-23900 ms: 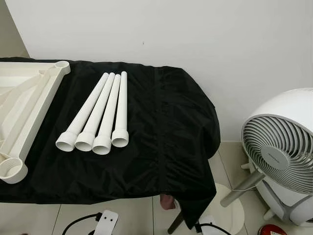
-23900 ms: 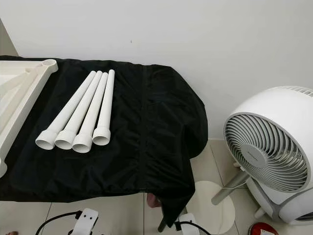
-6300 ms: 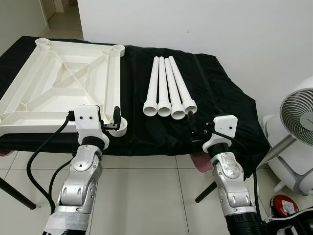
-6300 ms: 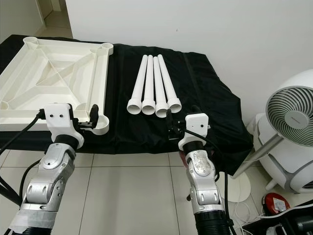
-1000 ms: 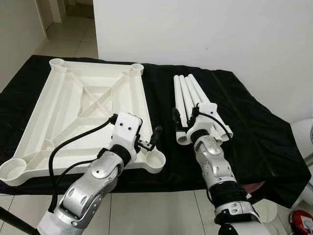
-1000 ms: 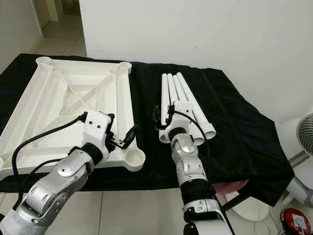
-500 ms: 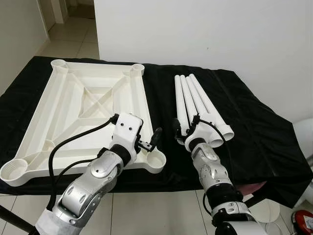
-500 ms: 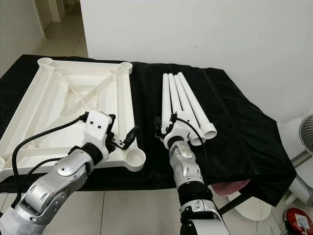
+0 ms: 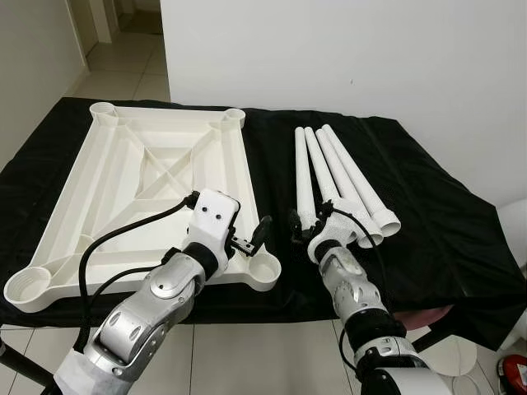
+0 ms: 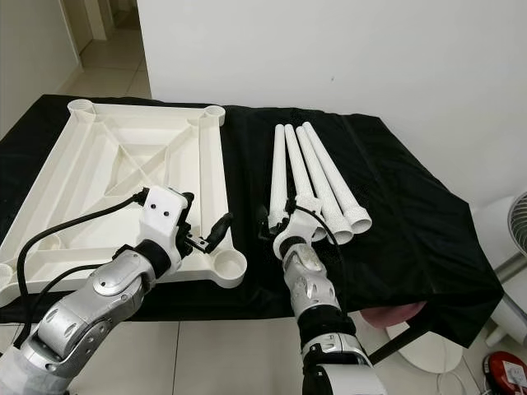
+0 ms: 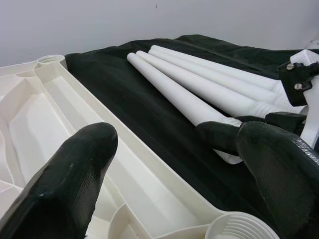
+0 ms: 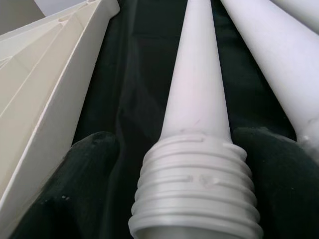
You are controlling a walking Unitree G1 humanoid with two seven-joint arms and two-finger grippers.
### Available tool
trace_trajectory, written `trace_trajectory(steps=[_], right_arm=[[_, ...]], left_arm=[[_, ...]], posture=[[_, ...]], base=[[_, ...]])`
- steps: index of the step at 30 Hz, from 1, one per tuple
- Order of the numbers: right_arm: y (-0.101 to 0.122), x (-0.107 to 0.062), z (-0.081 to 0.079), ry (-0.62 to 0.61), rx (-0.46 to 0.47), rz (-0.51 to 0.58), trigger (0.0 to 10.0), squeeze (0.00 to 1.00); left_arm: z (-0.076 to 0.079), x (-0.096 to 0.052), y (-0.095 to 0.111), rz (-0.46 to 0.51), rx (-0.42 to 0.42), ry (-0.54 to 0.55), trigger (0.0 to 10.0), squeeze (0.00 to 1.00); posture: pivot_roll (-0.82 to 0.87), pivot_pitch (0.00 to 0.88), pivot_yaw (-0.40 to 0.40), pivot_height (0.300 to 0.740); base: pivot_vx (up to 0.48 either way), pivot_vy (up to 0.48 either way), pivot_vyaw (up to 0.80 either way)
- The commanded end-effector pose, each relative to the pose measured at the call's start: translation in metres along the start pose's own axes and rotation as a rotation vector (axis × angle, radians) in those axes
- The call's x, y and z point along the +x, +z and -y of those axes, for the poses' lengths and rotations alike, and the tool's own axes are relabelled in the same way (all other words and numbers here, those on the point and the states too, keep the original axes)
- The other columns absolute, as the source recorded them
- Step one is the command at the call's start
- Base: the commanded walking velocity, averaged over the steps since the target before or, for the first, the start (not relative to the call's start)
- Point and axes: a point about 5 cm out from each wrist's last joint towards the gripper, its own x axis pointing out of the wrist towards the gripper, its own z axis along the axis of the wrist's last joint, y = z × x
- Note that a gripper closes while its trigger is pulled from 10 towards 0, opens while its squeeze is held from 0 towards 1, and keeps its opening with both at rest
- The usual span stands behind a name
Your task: Building children table
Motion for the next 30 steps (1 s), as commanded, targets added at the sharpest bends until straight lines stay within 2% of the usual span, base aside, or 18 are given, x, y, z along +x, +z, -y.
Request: trace_trajectory(steps=[1,5,13,14,15,16,17,18,30], right_arm=[[-0.0057,0.0012,0.0004,-0.013,0.015,-0.036,10.0,0.00],[-0.0083,0.0009,0.0040,-0.056,0.019,-0.040,10.0,0.00],[-0.0117,0.0021,0.0027,-0.062,0.027,-0.053,10.0,0.00],[-0.0120,0.0024,0.0024,-0.062,0.023,-0.054,6.1,0.00],[-0.0120,0.0024,0.0024,-0.062,0.023,-0.054,6.1,0.00],[-0.0121,0.0027,0.0021,-0.062,0.018,-0.055,4.0,0.00],[-0.0121,0.0027,0.0021,-0.062,0.018,-0.055,4.0,0.00],[-0.0130,0.0032,0.0025,-0.078,0.008,-0.067,0.0,0.00],[-0.0151,0.0014,0.0023,-0.096,-0.075,-0.066,0.0,0.00]], left_arm=[[0.0152,-0.0009,0.0026,0.011,0.015,-0.297,10.0,0.00],[0.0147,-0.0005,0.0030,0.012,0.022,-0.295,10.0,0.00],[0.0157,-0.0019,0.0023,0.010,0.016,-0.294,10.0,0.00],[0.0159,-0.0025,0.0023,0.010,0.016,-0.293,10.0,0.00],[0.0159,-0.0025,0.0023,0.010,0.016,-0.293,10.0,0.00],[0.0160,-0.0028,0.0023,0.010,0.016,-0.293,10.0,0.00],[0.0160,-0.0028,0.0023,0.010,0.016,-0.293,10.0,0.00],[0.0162,-0.0032,0.0024,0.010,0.014,-0.292,10.0,0.00],[0.0181,-0.0019,0.0022,0.010,0.005,-0.293,10.0,0.00]], posture=[[0.04,0.000,-0.055,0.740],[0.04,0.000,-0.056,0.740],[0.04,0.000,-0.058,0.740],[0.04,0.000,-0.059,0.740],[0.04,0.000,-0.059,0.740],[0.04,0.000,-0.059,0.740],[0.04,0.000,-0.059,0.740],[0.04,0.000,-0.061,0.740],[0.03,0.000,-0.072,0.740]], base=[[0.000,0.000,0.00],[0.000,0.000,0.00],[0.000,0.000,0.00],[0.000,0.000,0.00],[0.000,0.000,0.00],[0.000,0.000,0.00],[0.000,0.000,0.00],[0.000,0.000,0.00],[0.000,0.000,0.00]])
